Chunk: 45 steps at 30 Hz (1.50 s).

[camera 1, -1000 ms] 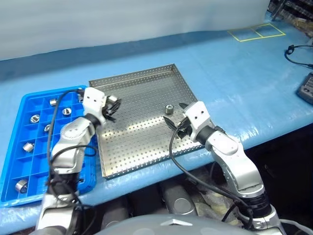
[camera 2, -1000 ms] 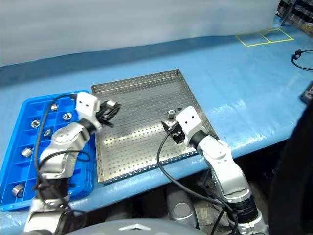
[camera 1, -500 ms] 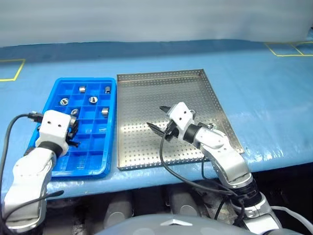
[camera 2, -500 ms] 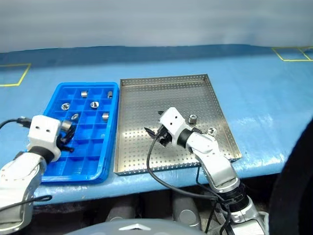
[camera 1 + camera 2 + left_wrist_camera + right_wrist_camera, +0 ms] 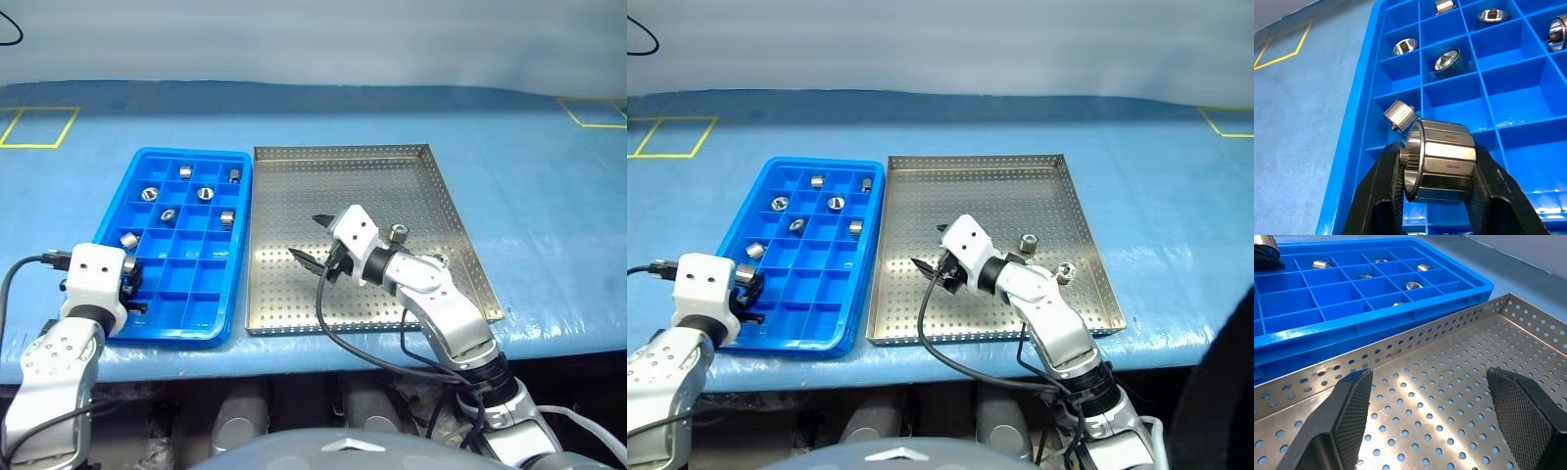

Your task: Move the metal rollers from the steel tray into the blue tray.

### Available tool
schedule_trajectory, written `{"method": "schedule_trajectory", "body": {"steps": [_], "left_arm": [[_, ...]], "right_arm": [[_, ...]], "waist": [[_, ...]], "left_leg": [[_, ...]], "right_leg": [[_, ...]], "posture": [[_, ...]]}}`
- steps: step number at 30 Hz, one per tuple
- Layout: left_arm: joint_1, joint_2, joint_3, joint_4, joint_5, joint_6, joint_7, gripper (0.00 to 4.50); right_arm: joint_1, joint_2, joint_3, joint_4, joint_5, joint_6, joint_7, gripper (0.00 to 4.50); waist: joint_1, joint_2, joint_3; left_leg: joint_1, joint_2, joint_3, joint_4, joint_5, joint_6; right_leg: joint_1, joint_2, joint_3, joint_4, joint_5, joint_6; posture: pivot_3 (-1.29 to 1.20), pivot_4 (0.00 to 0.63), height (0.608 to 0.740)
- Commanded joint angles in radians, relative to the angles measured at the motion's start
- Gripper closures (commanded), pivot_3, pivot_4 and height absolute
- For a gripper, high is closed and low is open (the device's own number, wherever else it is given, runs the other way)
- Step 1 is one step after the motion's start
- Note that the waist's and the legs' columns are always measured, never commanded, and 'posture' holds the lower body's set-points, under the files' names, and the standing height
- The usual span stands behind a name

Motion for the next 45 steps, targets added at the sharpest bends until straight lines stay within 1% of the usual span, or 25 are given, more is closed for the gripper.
{"method": "schedule_trajectory", "body": {"steps": [1,3,5,6,11,14,18,20,21,23,26,28,30,33,39,45], "left_arm": [[-0.022,0.01,-0.015,0.014,0.019,-0.039,0.008,3.18],[-0.023,0.014,-0.019,0.021,0.02,-0.043,0.005,3.18],[-0.021,0.02,-0.02,0.029,0.019,-0.047,-0.002,2.46],[-0.02,0.022,-0.021,0.032,0.018,-0.05,-0.006,2.24],[-0.034,0.02,-0.015,0.03,0.034,-0.034,0.023,0.61],[-0.046,0.004,0.018,0.002,-0.017,-0.058,-0.007,0.61],[-0.122,-0.094,0.098,-0.055,-0.219,-0.154,-0.078,0.61],[-0.146,-0.104,0.085,-0.08,-0.285,-0.179,-0.124,0.61],[-0.152,-0.093,0.058,-0.085,-0.301,-0.19,-0.151,0.61],[-0.163,-0.052,-0.011,-0.076,-0.296,-0.211,-0.195,0.61],[-0.212,0.003,-0.16,-0.01,-0.232,-0.257,-0.23,0.61],[-0.249,0.0,-0.231,0.023,-0.224,-0.278,-0.239,0.61],[-0.292,-0.018,-0.304,0.06,-0.212,-0.293,-0.238,0.61],[-0.331,-0.04,-0.399,0.126,-0.175,-0.321,-0.235,0.61],[-0.349,-0.084,-0.494,0.175,-0.166,-0.371,-0.255,0.61],[-0.335,-0.071,-0.48,0.184,-0.157,-0.378,-0.246,0.61]], "right_arm": [[-0.015,0.001,-0.01,-0.034,0.006,-0.026,-0.001,0.6],[-0.013,0.0,-0.013,-0.039,0.005,-0.025,-0.004,0.6],[-0.011,-0.001,-0.015,-0.044,0.006,-0.023,-0.004,0.6],[-0.01,-0.002,-0.015,-0.045,0.006,-0.023,-0.004,0.6],[-0.012,-0.002,-0.017,-0.044,0.005,-0.025,-0.007,0.6],[-0.013,0.0,-0.019,-0.043,0.003,-0.029,-0.011,0.6],[-0.021,-0.012,-0.034,-0.057,-0.013,-0.018,-0.031,0.6],[-0.027,-0.014,-0.053,-0.064,-0.021,0.006,-0.055,0.6],[-0.03,-0.012,-0.069,-0.059,-0.027,0.032,-0.079,0.6],[-0.032,-0.004,-0.102,-0.036,-0.041,0.083,-0.13,0.6],[-0.02,-0.002,-0.15,-0.012,-0.061,0.172,-0.197,0.6],[-0.01,-0.018,-0.167,-0.014,-0.077,0.201,-0.219,0.6],[-0.004,-0.036,-0.198,-0.02,-0.081,0.22,-0.233,0.6],[-0.003,-0.058,-0.242,-0.01,-0.073,0.226,-0.241,0.6],[-0.038,-0.043,-0.318,0.082,-0.041,0.21,-0.261,0.6],[-0.068,0.013,-0.365,0.17,0.018,0.179,-0.258,0.6]], "waist": [[-0.001,0.0,0.0],[-0.003,0.0,0.0],[-0.005,0.0,0.0],[-0.006,0.0,0.0],[-0.007,0.0,0.0],[-0.007,0.0,0.0],[-0.002,-0.001,0.0],[-0.003,-0.001,0.0],[-0.005,0.0,0.0],[-0.01,0.0,0.0],[-0.011,0.0,-0.001],[-0.011,0.0,0.0],[-0.019,0.0,0.0],[-0.035,0.001,0.0],[-0.08,0.001,0.0],[-0.102,0.001,0.0]], "left_leg": [[0.0,0.0,0.0,0.0,0.0,0.0],[0.0,0.0,0.0,0.0,0.0,0.0],[0.0,0.0,0.0,0.0,0.0,0.0],[0.0,0.0,0.0,0.0,0.0,0.0],[0.0,0.0,0.0,0.0,0.0,0.0],[0.0,0.0,0.0,0.0,0.0,0.0],[0.0,0.0,0.0,0.0,0.0,0.0],[0.0,0.0,0.0,0.001,0.0,0.0],[0.0,0.0,0.0,0.001,0.0,0.0],[0.0,-0.001,0.0,0.001,0.0,0.0],[0.0,-0.001,0.0,0.0,0.0,0.0],[0.0,-0.002,0.001,0.001,0.0,0.0],[0.0,-0.002,0.001,0.001,0.0,0.001],[0.0,-0.002,0.002,0.001,0.0,0.002],[0.0,-0.001,0.003,0.0,-0.001,0.003],[0.0,0.001,0.003,0.0,-0.001,0.002]], "right_leg": [[0.0,0.0,0.0,0.0,0.0,0.0],[0.0,0.0,0.0,0.0,0.0,0.0],[0.0,0.0,0.0,0.0,0.0,0.0],[0.0,0.0,0.0,0.0,0.0,0.0],[0.0,-0.001,-0.001,0.0,0.0,0.0],[0.0,-0.001,-0.001,0.0,0.0,0.0],[0.0,-0.002,-0.002,0.0,0.0,0.0],[0.001,-0.002,-0.002,0.0,0.0,0.0],[0.0,-0.003,-0.002,0.0,0.0,0.0],[0.0,-0.002,-0.001,0.0,0.0,0.0],[0.001,-0.001,-0.001,0.0,0.0,-0.001],[0.001,-0.001,-0.001,0.0,0.0,-0.001],[0.001,-0.001,0.0,0.0,0.0,-0.001],[0.0,-0.001,0.001,-0.001,0.003,0.004],[0.0,0.0,0.002,-0.001,0.003,0.005],[0.0,0.005,0.007,-0.001,0.003,0.006]], "posture": [[-0.03,0.15,0.74],[-0.03,0.15,0.74],[-0.04,0.15,0.74],[-0.04,0.15,0.74],[-0.04,0.15,0.74],[-0.04,0.15,0.74],[-0.04,0.15,0.74],[-0.06,0.15,0.74],[-0.07,0.15,0.74],[-0.09,0.15,0.74],[-0.1,0.15,0.74],[-0.1,0.15,0.74],[-0.16,0.15,0.74],[-0.19,0.15,0.74],[-0.2,0.15,0.74],[-0.19,0.15,0.74]]}}
